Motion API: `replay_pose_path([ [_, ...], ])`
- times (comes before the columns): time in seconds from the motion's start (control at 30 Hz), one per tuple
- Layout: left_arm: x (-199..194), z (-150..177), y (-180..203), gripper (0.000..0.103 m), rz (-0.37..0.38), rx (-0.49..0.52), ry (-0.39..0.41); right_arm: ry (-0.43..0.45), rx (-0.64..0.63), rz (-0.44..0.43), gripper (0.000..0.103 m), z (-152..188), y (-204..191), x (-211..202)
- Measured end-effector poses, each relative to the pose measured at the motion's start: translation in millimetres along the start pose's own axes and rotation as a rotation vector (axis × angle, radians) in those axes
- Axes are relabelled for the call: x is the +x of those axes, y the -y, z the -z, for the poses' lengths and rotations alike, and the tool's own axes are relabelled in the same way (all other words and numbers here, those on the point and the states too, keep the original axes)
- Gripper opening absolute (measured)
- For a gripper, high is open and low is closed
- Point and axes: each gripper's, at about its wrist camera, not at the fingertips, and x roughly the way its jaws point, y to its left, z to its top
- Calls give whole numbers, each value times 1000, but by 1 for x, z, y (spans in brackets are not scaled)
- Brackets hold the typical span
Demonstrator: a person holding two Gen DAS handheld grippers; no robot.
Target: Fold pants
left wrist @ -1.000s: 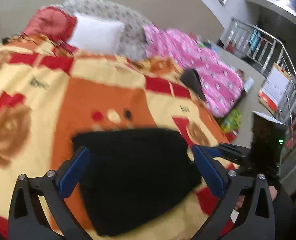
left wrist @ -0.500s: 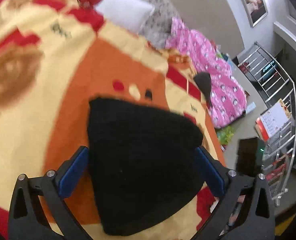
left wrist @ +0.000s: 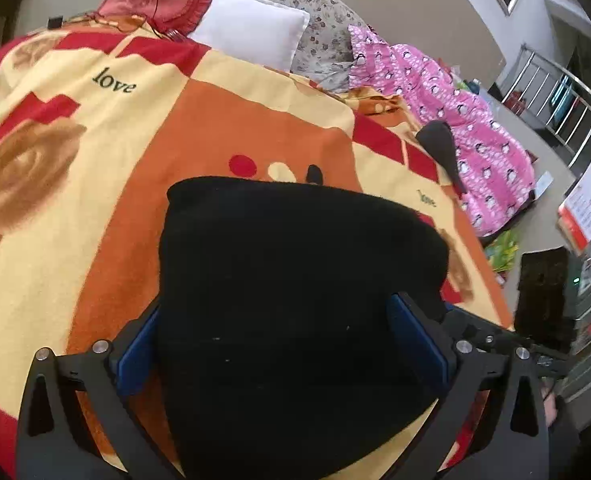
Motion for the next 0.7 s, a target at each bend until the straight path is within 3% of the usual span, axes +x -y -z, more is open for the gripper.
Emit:
replay_pose_path([
  [0.13,2,2,2,103,-29,23,13,2,-12,10,75,2,-2,-1],
  [0.5,-1,3,-1,103,-6,13,25,-1,-53,55,77,5,-10,1],
  [0.7,-10,3,-21,103,122,-87,61,1,-48,56,77,5,-9,1],
])
